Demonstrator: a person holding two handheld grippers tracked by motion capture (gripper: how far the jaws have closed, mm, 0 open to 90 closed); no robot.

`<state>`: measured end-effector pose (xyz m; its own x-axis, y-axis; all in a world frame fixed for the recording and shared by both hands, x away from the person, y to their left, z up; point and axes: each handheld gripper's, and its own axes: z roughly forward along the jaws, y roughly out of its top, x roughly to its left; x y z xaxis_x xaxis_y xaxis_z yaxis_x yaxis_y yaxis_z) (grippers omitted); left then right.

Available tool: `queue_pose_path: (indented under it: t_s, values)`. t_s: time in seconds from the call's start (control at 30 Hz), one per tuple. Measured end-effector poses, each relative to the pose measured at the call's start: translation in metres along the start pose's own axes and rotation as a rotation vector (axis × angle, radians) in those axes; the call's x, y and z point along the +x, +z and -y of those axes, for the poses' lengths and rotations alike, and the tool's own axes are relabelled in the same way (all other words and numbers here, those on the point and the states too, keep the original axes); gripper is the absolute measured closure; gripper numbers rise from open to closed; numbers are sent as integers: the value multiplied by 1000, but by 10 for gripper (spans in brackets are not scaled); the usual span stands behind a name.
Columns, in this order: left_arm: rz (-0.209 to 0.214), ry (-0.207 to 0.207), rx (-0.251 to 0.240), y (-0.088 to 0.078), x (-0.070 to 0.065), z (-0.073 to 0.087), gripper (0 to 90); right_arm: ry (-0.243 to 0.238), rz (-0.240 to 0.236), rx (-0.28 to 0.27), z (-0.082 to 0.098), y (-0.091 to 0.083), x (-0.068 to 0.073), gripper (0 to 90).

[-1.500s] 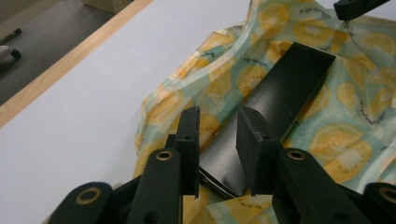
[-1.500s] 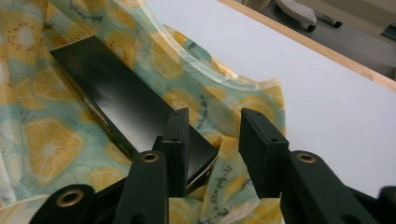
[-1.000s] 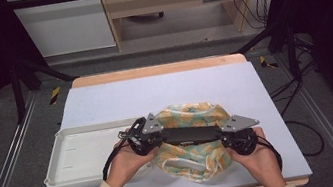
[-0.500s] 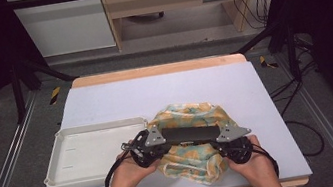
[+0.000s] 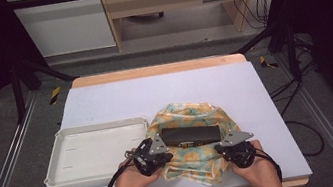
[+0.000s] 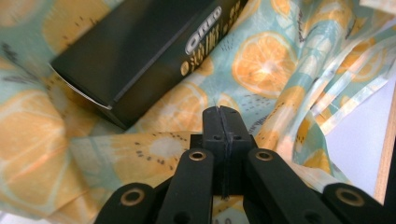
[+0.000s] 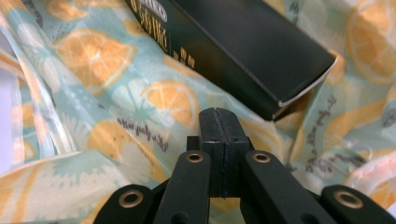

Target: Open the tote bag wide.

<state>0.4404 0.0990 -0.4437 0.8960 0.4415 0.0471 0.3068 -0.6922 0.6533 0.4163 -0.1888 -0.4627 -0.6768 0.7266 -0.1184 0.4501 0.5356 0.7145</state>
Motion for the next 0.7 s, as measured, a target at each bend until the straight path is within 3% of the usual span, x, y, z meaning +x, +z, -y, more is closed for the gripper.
queue_pose_path:
  t_s: [0.17,0.4,0.47,0.7]
  values:
    - [-5,13,21,5,-8,4,900,-10,-9,17,5,1,-1,900]
    - [-14,5,33,7,-6,10,900,-10,-30,70,13,4,0,900]
    - [-16,4,34,8,-6,11,900,-11,-27,64,13,2,0,900]
    - [-13,1,42,12,-7,12,900,11,18,-40,0,-18,-3,900]
